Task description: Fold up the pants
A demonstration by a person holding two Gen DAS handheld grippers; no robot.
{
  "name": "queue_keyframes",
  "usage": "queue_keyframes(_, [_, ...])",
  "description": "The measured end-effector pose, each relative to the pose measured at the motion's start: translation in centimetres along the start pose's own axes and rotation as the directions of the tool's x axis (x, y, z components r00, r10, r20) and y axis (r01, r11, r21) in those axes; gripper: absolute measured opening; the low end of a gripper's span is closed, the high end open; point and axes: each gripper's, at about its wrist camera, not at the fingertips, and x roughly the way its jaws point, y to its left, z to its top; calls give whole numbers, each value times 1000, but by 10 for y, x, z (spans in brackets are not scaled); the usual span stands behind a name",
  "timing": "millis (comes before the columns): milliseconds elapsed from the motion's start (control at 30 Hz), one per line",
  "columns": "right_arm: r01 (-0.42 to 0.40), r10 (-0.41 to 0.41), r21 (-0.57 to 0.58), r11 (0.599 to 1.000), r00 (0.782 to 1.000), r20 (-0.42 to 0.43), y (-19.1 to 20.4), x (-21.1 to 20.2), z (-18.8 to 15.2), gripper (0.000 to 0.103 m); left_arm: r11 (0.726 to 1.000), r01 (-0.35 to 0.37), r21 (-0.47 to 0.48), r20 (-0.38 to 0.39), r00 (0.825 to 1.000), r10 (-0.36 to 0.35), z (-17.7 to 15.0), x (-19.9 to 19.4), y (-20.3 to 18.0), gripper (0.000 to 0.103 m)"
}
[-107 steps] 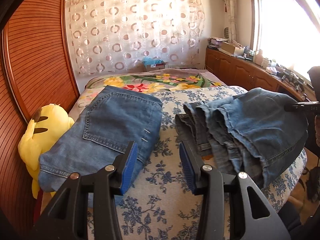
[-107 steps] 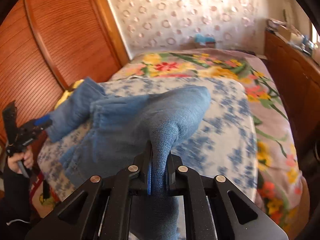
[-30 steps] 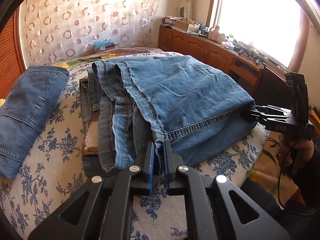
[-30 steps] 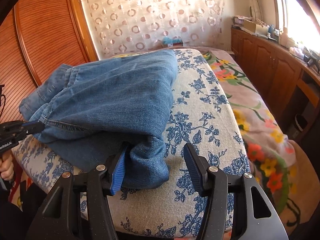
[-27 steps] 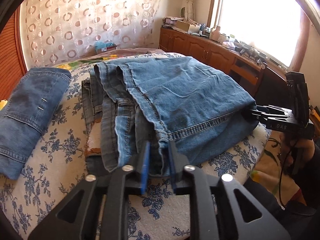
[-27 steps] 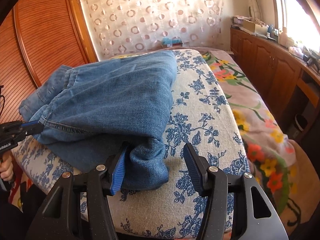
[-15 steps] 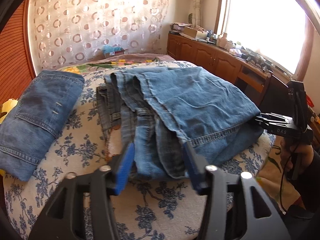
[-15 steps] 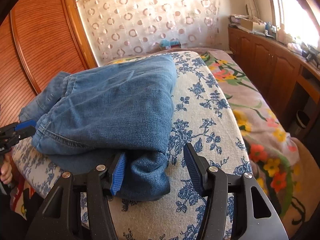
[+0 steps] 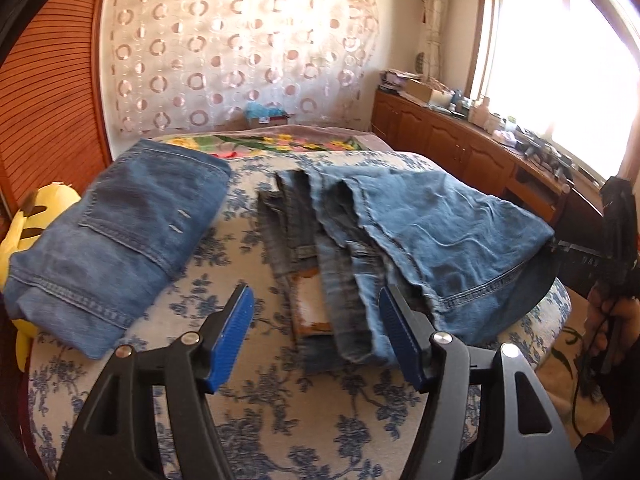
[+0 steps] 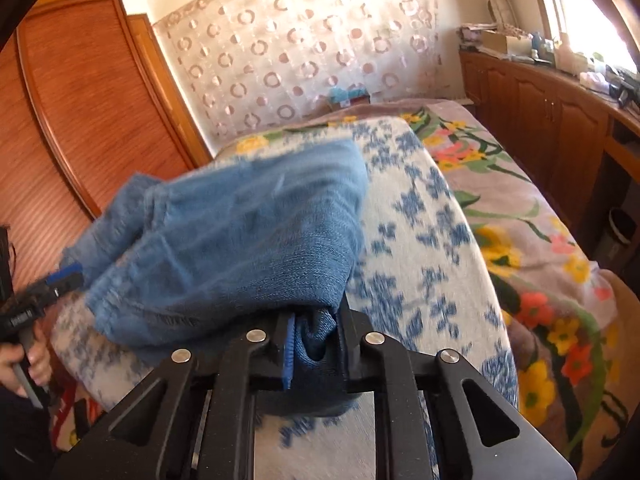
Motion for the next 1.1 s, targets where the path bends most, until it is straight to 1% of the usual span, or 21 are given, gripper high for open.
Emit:
queue_keyframes(167, [-16,19,-46,999,998,61,28,-8,32,10,999,-23,-28,15,1000,23,-1,-8,16,65])
queue_keyframes(300, [-37,46,-105,994,995,87,65,-1,56,9,998,-39,-46,26,999,40,-2,-15,27,65])
queue_keyframes(400, [-54,69,-151,987,993,97,93,6,65,8,997,-54,-61,36,998,57,-4,-21,37,65])
queue_keyframes(567, [-126,150,-230,965,985,87,143,21,71,8,993,-80,-89,48,995,84,-6,-30,53,65])
queue_keyframes(700, [-199,221,-290,936,974,43,181,31,64,7,989,-99,-112,53,993,105,-7,-36,64,65])
queue_keyframes(800, [-226,236,-324,919,972,-6,207,42,46,7,985,-116,-126,56,991,124,-7,-39,70,65])
queue_keyframes(933, [-275,265,-335,901,961,-77,222,52,22,6,982,-124,-140,61,989,133,-7,-41,75,65])
queue_keyframes(1100, [-300,282,-339,891,954,-102,223,47,3,6,984,-123,-132,56,990,131,-6,-36,72,65])
